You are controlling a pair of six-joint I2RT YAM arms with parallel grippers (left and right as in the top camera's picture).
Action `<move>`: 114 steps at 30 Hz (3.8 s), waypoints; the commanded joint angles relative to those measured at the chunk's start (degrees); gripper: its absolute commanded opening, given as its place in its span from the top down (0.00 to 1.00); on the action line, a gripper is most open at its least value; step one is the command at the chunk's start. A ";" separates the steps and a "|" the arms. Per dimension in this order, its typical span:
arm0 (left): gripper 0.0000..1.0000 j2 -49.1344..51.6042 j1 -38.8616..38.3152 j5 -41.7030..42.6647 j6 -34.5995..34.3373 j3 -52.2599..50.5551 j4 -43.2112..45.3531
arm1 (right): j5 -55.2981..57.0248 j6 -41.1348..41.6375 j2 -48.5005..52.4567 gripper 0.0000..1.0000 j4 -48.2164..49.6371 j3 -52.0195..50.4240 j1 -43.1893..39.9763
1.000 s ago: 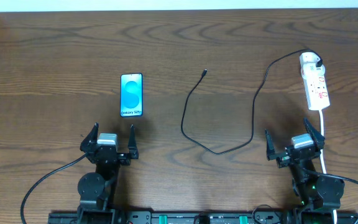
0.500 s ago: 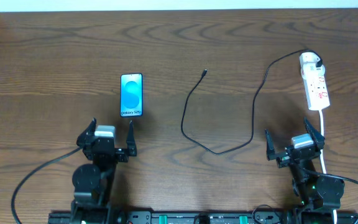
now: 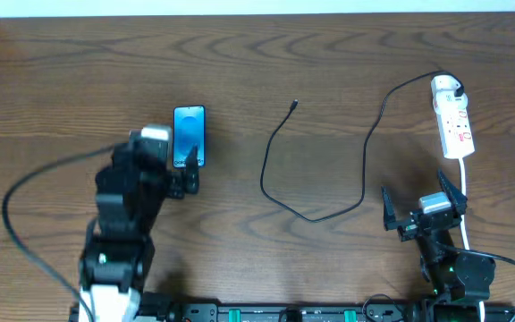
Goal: Plug charger to phone and switch on socket
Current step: 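Move the left gripper forward over the Galaxy S25+ phone, then lower the left gripper and close it on the phone's bottom edge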
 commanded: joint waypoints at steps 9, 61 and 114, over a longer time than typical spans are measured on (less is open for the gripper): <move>0.03 28.13 0.09 6.54 0.37 29.49 -20.65 | 0.31 0.48 -0.37 0.01 -0.28 -0.09 0.55; 0.03 78.34 0.70 -5.81 -9.90 58.42 -40.09 | 0.31 0.48 -0.37 0.01 -0.28 -0.09 0.55; 0.28 82.20 0.63 -5.81 -12.79 53.72 -34.75 | 0.31 0.48 -0.37 0.01 -0.28 -0.09 0.55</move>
